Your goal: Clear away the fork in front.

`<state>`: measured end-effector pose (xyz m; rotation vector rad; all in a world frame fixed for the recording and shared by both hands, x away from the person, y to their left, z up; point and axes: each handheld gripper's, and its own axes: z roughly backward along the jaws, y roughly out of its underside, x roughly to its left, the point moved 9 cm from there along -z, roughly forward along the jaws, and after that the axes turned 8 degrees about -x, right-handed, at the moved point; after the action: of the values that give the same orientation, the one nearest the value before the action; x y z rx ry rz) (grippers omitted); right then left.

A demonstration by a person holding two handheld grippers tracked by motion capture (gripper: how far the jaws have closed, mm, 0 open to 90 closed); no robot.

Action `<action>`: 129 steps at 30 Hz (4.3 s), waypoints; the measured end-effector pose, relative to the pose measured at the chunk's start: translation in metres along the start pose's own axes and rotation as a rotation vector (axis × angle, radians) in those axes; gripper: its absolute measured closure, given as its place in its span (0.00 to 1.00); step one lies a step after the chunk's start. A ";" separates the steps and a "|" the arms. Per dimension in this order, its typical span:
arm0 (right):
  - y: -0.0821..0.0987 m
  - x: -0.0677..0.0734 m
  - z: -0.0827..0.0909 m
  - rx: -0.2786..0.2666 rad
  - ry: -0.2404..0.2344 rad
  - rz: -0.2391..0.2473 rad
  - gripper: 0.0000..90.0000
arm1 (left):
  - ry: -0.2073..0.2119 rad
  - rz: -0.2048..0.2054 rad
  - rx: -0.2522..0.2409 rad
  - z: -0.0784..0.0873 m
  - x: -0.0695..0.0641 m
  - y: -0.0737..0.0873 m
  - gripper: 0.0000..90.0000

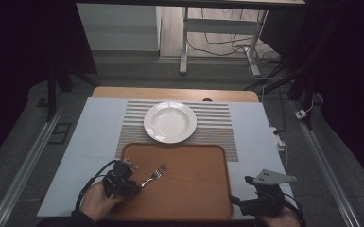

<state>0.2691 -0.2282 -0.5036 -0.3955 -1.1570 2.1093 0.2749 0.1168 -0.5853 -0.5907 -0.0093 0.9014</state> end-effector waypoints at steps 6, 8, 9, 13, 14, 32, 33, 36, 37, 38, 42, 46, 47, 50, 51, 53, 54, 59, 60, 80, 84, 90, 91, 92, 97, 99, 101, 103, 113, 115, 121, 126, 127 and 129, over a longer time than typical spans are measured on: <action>0.001 -0.002 0.002 -0.005 0.010 -0.012 0.10 | 0.013 -0.037 -0.082 0.009 -0.003 -0.015 0.67; 0.001 -0.003 0.002 -0.004 0.014 -0.012 0.09 | 0.024 -0.058 -0.104 0.011 -0.005 -0.019 0.68; 0.001 -0.003 0.002 -0.004 0.015 -0.011 0.08 | 0.026 -0.070 -0.112 0.012 -0.006 -0.022 0.71; 0.001 -0.003 0.001 0.000 0.016 -0.010 0.07 | 0.069 -0.103 -0.110 0.008 -0.015 -0.028 0.86; 0.001 -0.003 0.001 0.002 0.015 -0.009 0.06 | 0.079 -0.111 -0.104 0.006 -0.018 -0.030 0.90; 0.003 -0.003 0.000 0.015 0.016 -0.016 0.02 | 0.062 -0.130 -0.008 -0.029 -0.014 -0.031 0.98; 0.003 -0.003 0.000 0.014 0.015 -0.017 0.02 | 0.060 -0.127 -0.008 -0.028 -0.013 -0.031 0.98; 0.003 -0.003 0.000 0.017 0.017 -0.016 0.02 | 0.046 -0.121 -0.013 -0.028 -0.009 -0.031 0.98; 0.003 -0.003 0.000 0.018 0.016 -0.015 0.02 | 0.039 -0.115 -0.015 -0.027 -0.008 -0.031 0.98; 0.003 -0.003 -0.001 0.018 0.014 -0.016 0.02 | 0.034 -0.113 -0.015 -0.027 -0.006 -0.031 0.98; 0.003 -0.003 -0.001 0.021 0.014 -0.014 0.02 | 0.018 -0.094 -0.015 -0.025 0.001 -0.031 0.98; 0.003 -0.003 -0.001 0.024 0.012 -0.017 0.02 | 0.005 -0.070 -0.017 -0.022 0.011 -0.030 0.98; 0.003 -0.003 -0.001 0.024 0.012 -0.017 0.02 | 0.002 -0.063 -0.019 -0.021 0.013 -0.029 0.98; 0.003 -0.003 -0.001 0.025 0.011 -0.016 0.02 | -0.009 -0.047 -0.021 -0.019 0.021 -0.029 0.98; 0.003 -0.003 -0.001 0.025 0.012 -0.016 0.02 | -0.013 -0.039 -0.022 -0.018 0.023 -0.028 0.98; 0.003 -0.003 -0.001 0.026 0.011 -0.016 0.02 | -0.021 -0.028 -0.022 -0.017 0.028 -0.027 0.98; 0.004 -0.003 -0.001 0.028 0.010 -0.016 0.02 | -0.023 -0.020 -0.022 -0.016 0.030 -0.027 0.98; 0.004 -0.003 -0.001 0.034 0.010 -0.011 0.02 | -0.033 0.005 -0.022 -0.012 0.039 -0.024 0.98; 0.004 -0.003 -0.002 0.033 0.010 -0.011 0.02 | -0.034 0.007 -0.022 -0.012 0.040 -0.024 0.98; 0.004 -0.003 -0.002 0.034 0.008 -0.012 0.02 | -0.023 0.082 -0.102 0.006 0.053 -0.024 0.80; 0.004 -0.003 -0.002 0.034 0.010 -0.012 0.02 | -0.013 0.072 -0.150 0.014 0.051 -0.025 0.69; 0.004 -0.002 -0.002 0.035 0.008 -0.008 0.02 | 0.007 0.024 -0.229 0.030 0.046 -0.026 0.47; 0.004 -0.002 -0.002 0.035 0.009 -0.008 0.02 | 0.010 0.021 -0.243 0.033 0.045 -0.026 0.44; 0.004 -0.002 -0.002 0.034 0.009 -0.009 0.02 | 0.014 0.022 -0.253 0.037 0.044 -0.026 0.41; 0.004 -0.002 -0.002 0.035 0.009 -0.008 0.02 | 0.024 0.012 -0.294 0.050 0.039 -0.020 0.29; 0.004 -0.002 -0.002 0.035 0.009 -0.008 0.02 | 0.019 0.007 -0.300 0.056 0.038 -0.016 0.26; 0.004 -0.002 -0.002 0.035 0.009 -0.008 0.02 | 0.021 0.008 -0.313 0.061 0.036 -0.012 0.25; 0.004 -0.002 -0.002 0.035 0.008 -0.008 0.02 | 0.028 0.014 -0.333 0.066 0.035 -0.009 0.23; 0.004 -0.002 -0.002 0.035 0.011 -0.009 0.02 | 0.028 0.036 -0.416 0.090 0.032 0.016 0.10; 0.004 -0.002 -0.002 0.035 0.012 -0.011 0.02 | 0.030 0.047 -0.425 0.093 0.032 0.021 0.07; 0.004 -0.003 -0.002 0.035 0.015 -0.011 0.02 | 0.016 0.058 -0.440 0.101 0.034 0.037 0.03; 0.004 -0.003 -0.002 0.033 0.017 -0.013 0.02 | 0.006 0.055 -0.435 0.102 0.036 0.049 0.00; 0.003 -0.003 -0.002 0.032 0.017 -0.015 0.02 | 0.003 0.059 -0.432 0.101 0.036 0.051 0.00; 0.003 -0.003 -0.002 0.033 0.018 -0.012 0.02 | 0.006 0.058 -0.426 0.101 0.037 0.054 0.00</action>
<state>0.2706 -0.2300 -0.5078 -0.3907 -1.1103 2.1079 0.2331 0.2182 -0.5352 -0.9937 -0.1828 0.9599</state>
